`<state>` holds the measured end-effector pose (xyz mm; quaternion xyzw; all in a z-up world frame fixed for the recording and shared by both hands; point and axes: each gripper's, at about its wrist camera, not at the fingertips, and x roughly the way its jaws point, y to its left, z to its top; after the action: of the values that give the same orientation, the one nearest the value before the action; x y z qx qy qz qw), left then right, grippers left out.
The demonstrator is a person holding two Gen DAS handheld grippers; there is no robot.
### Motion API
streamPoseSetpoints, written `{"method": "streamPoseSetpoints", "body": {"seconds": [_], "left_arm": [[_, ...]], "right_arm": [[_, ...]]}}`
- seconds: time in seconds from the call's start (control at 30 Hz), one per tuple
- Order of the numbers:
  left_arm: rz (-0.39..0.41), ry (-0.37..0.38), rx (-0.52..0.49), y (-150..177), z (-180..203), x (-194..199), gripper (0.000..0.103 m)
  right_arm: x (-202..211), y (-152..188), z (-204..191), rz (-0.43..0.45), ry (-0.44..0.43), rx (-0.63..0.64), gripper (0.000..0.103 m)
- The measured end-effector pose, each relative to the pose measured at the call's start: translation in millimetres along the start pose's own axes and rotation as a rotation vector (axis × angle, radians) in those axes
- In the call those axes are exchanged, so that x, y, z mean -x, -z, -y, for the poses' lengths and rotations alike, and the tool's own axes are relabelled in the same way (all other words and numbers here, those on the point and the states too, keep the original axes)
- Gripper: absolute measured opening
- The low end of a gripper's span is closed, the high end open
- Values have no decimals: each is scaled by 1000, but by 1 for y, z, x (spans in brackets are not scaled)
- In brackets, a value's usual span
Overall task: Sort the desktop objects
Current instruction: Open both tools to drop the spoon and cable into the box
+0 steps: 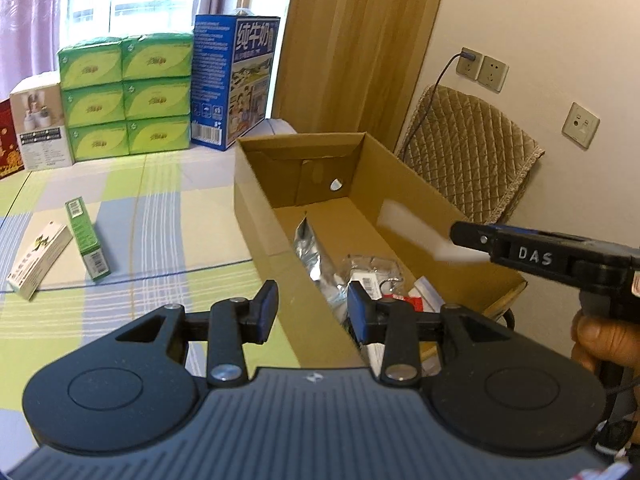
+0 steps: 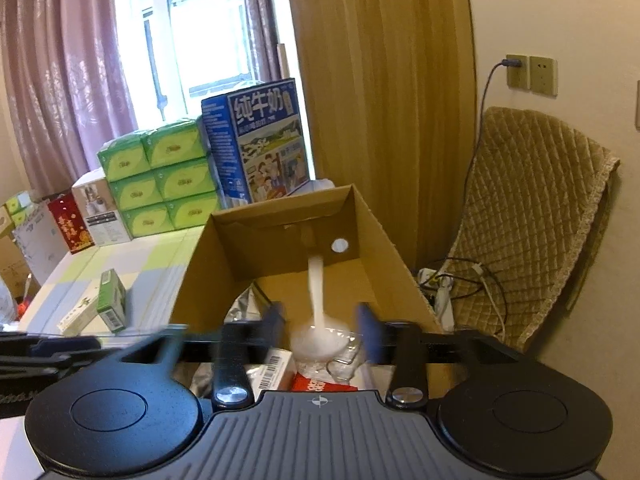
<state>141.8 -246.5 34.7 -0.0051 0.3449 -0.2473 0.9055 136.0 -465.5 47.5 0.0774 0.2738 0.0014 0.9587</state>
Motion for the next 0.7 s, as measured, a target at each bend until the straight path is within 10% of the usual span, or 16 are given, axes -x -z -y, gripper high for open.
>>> {"method": "streamPoseSetpoints", "body": {"seconds": [0.33,0.7], "left_arm": [[-18,-9,29,19,-11,13,44],[4,-24,56,28,-24,39,72]], "right_arm": [[25,10,-9,26,10,24,76],[43,24,-25,23,36,50,101]]}}
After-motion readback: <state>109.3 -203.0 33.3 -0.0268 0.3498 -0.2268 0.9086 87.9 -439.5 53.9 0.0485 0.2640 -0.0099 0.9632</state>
